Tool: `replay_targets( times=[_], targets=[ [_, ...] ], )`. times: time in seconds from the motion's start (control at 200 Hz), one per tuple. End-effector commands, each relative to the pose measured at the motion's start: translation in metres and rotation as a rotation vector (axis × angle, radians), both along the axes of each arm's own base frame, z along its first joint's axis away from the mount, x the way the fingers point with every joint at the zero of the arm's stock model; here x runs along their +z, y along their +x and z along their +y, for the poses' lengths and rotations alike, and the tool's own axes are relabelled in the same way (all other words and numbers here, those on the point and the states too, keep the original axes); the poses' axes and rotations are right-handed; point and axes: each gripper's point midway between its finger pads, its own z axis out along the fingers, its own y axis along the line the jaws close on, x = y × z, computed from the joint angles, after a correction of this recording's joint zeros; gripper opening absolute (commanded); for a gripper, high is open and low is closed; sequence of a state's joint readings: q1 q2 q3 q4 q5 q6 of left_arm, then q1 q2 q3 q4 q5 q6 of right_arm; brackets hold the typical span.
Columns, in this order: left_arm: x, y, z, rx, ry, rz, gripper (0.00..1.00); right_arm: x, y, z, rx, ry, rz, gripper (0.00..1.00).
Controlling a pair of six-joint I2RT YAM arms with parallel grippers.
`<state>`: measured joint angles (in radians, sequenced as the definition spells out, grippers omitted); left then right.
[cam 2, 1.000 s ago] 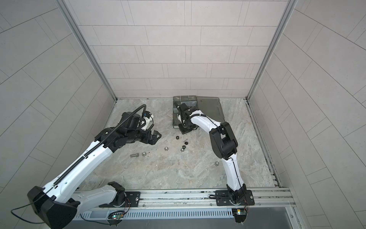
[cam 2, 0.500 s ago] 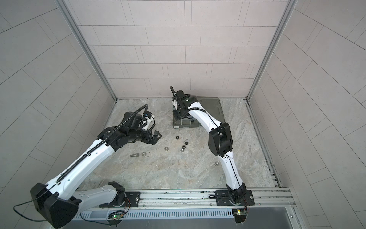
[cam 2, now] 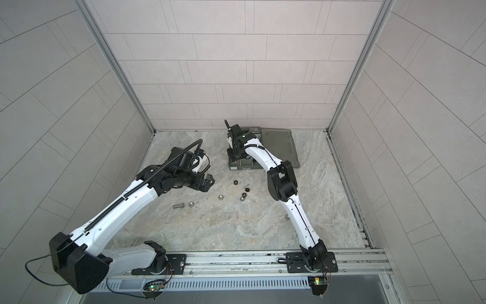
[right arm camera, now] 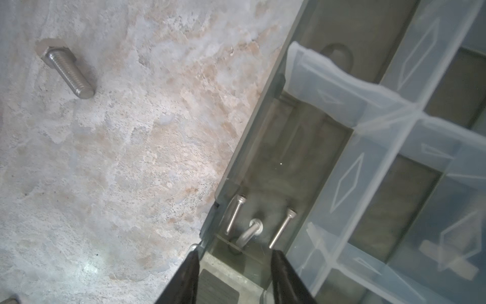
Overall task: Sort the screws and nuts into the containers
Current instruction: 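Carry the screw with the right gripper into a compartment and release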
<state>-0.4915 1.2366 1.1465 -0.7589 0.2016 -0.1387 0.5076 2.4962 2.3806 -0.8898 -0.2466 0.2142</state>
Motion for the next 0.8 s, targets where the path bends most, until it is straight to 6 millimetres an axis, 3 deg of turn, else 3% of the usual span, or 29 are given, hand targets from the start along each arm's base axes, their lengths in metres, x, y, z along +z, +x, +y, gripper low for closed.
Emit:
replay_targets(
  times=[0.0,0.155,0.295,0.365,0.525,0.796],
  targets=[
    [0.01,0.005,-0.003,-0.005,-0.006,-0.025,1.0,0.031,-0.003,-0.002,0.001,0.011,-0.04,0.48],
    [0.01,0.005,-0.005,-0.001,-0.025,-0.021,1.0,0.056,-0.011,-0.015,-0.001,-0.015,-0.084,0.49],
    [0.013,0.0,-0.005,0.004,-0.048,-0.023,1.0,0.059,-0.018,-0.032,-0.018,-0.077,-0.098,0.47],
    [0.015,-0.003,-0.004,0.009,-0.06,-0.026,1.0,0.055,-0.019,-0.041,-0.05,-0.102,-0.092,0.45],
    [0.017,-0.011,0.0,0.026,-0.084,-0.036,1.0,0.038,-0.019,-0.04,-0.082,-0.096,-0.056,0.4],
    [0.02,-0.021,0.006,0.044,-0.096,-0.045,1.0,-0.001,-0.02,-0.041,-0.131,-0.11,0.023,0.41]
  ],
)
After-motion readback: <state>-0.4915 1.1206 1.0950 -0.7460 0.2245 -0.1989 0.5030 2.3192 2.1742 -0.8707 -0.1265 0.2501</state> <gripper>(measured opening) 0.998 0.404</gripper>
